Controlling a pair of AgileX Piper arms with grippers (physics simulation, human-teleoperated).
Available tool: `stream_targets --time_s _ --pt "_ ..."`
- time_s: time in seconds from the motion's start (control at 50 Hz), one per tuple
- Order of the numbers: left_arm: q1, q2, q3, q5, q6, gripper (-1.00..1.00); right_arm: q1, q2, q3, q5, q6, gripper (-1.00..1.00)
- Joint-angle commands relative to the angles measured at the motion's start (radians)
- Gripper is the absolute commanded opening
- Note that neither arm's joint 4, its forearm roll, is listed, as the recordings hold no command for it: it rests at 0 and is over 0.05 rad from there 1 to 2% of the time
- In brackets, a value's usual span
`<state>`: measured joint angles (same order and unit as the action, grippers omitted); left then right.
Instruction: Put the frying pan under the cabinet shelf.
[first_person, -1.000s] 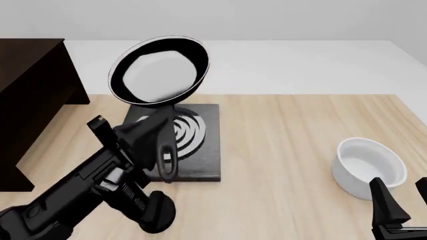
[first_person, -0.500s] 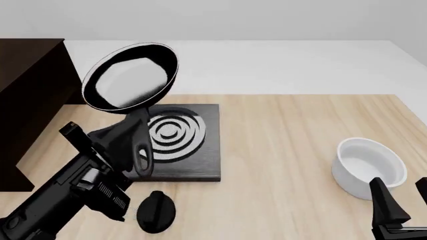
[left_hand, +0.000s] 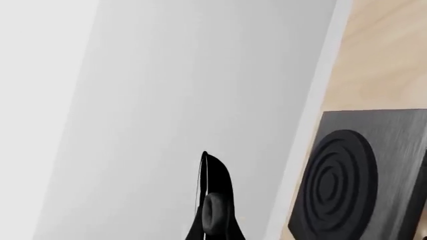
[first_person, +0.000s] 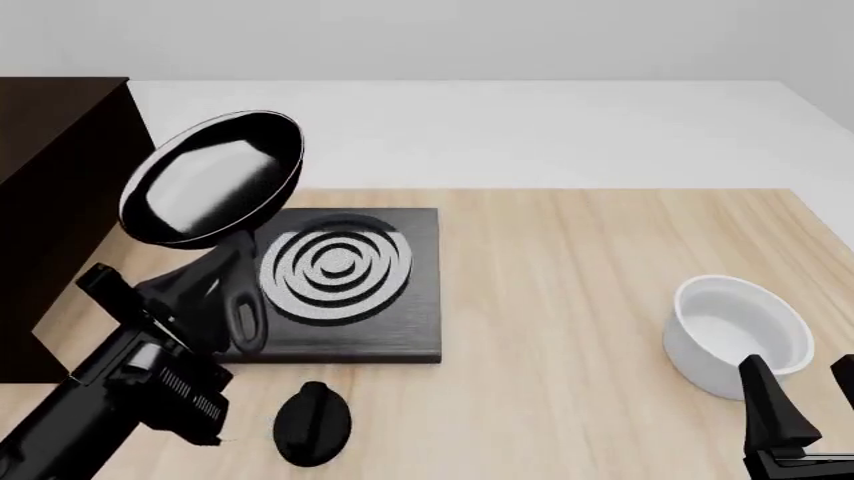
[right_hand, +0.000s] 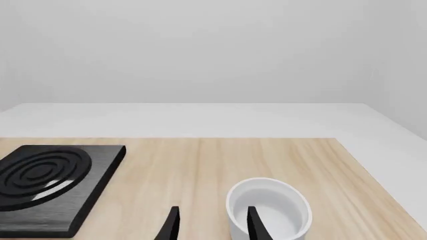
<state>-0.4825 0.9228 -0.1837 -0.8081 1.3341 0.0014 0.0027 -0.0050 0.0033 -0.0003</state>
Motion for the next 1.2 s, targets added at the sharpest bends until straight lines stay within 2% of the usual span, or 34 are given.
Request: stream_targets --time_s 0.02,0.74,1.2 --pt "0.054 -0.041 0.019 -0.011 -0.015 -1.00 0.000 0.000 0.000 0.000 0.000 1.00" --pt "0.149 -0.049 0.078 -0.019 -0.110 -1.00 0.000 0.000 0.000 -0.001 0.000 1.00" --pt "0.146 -0.018 0.086 -0.039 -0.165 -1.00 0.000 0.000 0.000 0.000 0.000 1.00"
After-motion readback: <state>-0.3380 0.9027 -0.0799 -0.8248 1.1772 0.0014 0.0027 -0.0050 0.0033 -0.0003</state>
